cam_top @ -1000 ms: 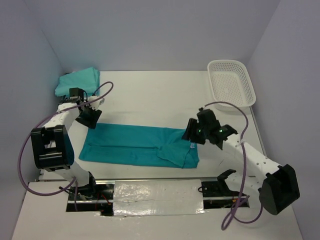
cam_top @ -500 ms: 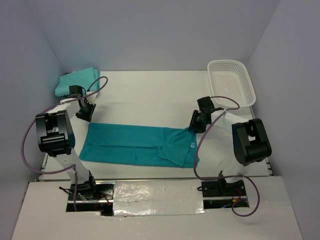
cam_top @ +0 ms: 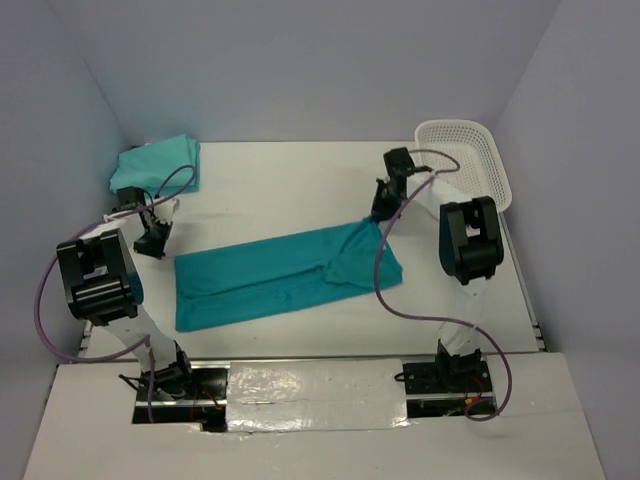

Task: Fold and stack the t-shirts
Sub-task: Rotate the tshirt 90 degrees

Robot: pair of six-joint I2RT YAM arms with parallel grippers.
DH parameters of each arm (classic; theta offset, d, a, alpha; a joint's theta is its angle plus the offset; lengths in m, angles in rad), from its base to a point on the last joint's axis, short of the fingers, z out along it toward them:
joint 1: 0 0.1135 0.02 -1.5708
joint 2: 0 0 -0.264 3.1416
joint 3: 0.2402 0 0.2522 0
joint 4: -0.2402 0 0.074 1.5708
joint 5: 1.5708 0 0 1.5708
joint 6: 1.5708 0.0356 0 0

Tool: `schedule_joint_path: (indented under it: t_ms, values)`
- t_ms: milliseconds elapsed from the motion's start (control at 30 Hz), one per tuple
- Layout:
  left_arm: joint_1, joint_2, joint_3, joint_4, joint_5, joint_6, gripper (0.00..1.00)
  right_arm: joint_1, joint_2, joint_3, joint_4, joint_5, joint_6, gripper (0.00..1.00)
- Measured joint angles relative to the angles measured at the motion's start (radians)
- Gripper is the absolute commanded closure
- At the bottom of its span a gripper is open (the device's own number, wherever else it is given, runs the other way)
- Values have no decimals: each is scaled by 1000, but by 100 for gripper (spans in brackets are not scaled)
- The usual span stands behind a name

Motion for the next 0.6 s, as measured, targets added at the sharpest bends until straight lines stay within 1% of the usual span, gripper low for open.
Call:
schedule_joint_path:
  t_ms: [100, 133, 167, 200, 233, 267, 300, 333, 367, 400, 433, 467, 533, 600]
  values:
    - [44, -7, -5, -17, -16, 0, 100, 6, 154, 291, -54, 4, -14, 100]
    - [55, -7, -5, -21, -31, 1, 98, 8, 211, 391, -60, 3, -18, 100]
    - [61, -7, -5, -26, -38, 2, 91, 11, 273, 516, -84, 0, -22, 100]
    - [65, -8, -4, -34, -44, 4, 85, 12, 337, 630, -94, -3, -25, 98]
    - [66, -9, -1, -48, -45, 7, 80, 14, 418, 775, -124, -5, -26, 93]
    - [66, -10, 4, -67, -37, 11, 72, 16, 489, 908, -140, -8, -27, 79]
    - [65, -13, 10, -80, -25, 23, 68, 18, 559, 1028, -143, -8, -21, 70]
    - [63, -19, 16, -95, 0, 31, 65, 19, 613, 1115, -143, -8, -18, 61]
    - [59, -31, 22, -111, 26, 37, 57, 19, 628, 1130, -138, -3, -15, 50]
    - [51, -45, 24, -119, 44, 49, 54, 19, 628, 1109, -140, 0, -12, 47]
    - [38, -66, 26, -128, 65, 56, 53, 19, 612, 1061, -132, 8, -9, 42]
    - [20, -85, 27, -135, 82, 60, 52, 18, 589, 994, -114, 24, -5, 34]
    - [-22, -116, 31, -142, 107, 70, 51, 13, 544, 875, -117, 58, 1, 30]
    - [-63, -123, 42, -150, 131, 77, 49, 8, 518, 863, -121, 93, -3, 28]
